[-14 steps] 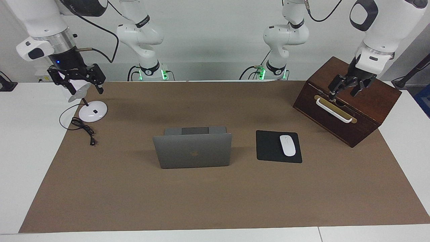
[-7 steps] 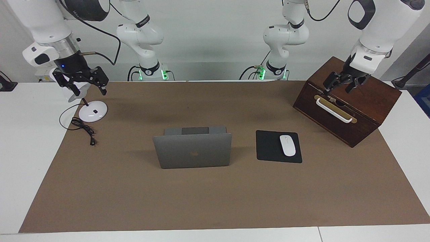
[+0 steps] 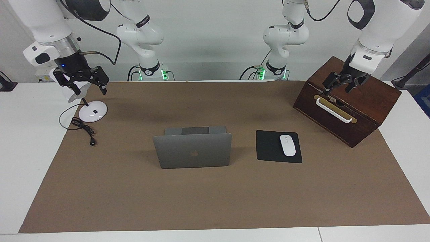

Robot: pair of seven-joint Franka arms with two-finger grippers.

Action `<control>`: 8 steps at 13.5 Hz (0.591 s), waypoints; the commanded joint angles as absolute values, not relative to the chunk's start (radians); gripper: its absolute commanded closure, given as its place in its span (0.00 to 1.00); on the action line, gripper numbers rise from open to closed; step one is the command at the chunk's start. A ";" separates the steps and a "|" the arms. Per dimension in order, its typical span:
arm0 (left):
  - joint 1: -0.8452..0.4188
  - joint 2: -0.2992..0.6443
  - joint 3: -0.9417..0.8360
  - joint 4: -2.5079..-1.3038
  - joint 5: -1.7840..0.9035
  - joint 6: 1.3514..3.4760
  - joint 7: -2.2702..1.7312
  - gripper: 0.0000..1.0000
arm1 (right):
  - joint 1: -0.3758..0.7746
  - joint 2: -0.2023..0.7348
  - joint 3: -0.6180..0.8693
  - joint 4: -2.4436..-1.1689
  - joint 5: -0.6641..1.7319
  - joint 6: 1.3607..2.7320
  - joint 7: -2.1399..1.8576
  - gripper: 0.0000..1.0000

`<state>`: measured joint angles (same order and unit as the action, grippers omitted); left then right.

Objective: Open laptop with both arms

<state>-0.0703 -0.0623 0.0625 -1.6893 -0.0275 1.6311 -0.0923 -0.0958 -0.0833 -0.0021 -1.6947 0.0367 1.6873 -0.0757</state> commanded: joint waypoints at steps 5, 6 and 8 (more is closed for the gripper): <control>-0.074 -0.054 0.061 -1.664 -0.029 1.623 -0.089 0.00 | -0.104 -0.109 0.006 -1.723 0.021 1.692 -0.058 0.00; -0.072 -0.054 0.061 -1.664 -0.029 1.621 -0.089 0.00 | -0.104 -0.109 0.005 -1.723 0.021 1.692 -0.058 0.00; -0.072 -0.054 0.061 -1.664 -0.029 1.623 -0.089 0.00 | -0.104 -0.109 0.006 -1.723 0.021 1.693 -0.058 0.00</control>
<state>-0.0704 -0.0623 0.0602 -1.6859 -0.0274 1.6313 -0.0923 -0.0958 -0.0838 -0.0022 -1.6966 0.0367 1.6874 -0.0757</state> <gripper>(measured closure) 0.000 0.000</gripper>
